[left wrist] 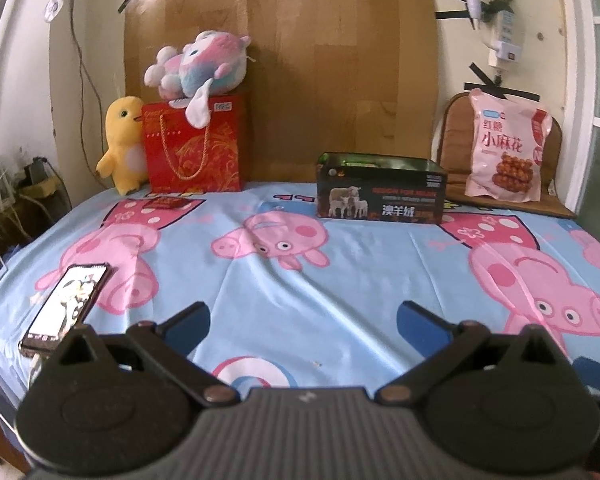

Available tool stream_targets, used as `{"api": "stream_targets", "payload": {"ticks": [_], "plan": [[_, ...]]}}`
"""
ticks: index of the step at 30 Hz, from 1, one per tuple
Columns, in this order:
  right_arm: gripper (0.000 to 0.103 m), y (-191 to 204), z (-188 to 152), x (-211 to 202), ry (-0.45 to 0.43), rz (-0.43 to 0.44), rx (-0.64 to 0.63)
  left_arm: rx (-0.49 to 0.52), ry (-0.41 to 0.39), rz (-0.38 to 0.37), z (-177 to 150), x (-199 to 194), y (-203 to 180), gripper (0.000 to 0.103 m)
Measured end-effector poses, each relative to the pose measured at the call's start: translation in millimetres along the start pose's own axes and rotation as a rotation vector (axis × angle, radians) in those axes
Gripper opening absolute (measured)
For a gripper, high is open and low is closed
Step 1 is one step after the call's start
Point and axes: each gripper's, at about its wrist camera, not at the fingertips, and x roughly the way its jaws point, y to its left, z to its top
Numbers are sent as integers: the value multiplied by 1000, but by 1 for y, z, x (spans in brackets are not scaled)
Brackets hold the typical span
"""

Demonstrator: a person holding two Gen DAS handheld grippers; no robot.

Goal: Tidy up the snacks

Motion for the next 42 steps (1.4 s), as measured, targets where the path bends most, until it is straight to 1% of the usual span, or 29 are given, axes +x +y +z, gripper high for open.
{"api": "stream_targets", "payload": {"ticks": [17,24,28,36,42], "plan": [[103,4,-1,2,1,3,-19,5,19,60,0,7,8,103],[103,11,-1,-4,-33,-4,-62,18,-28,123,0,2,7,103],[103,12,-1,-2,-31,-2,-69,36,-60,155,1,0,7,102],[103,12,-1,-2,-26,0,-64,44,-89,186,2,-3,9,102],[103,11,-1,-2,-25,1,-63,61,-154,258,6,-6,14,102]]}}
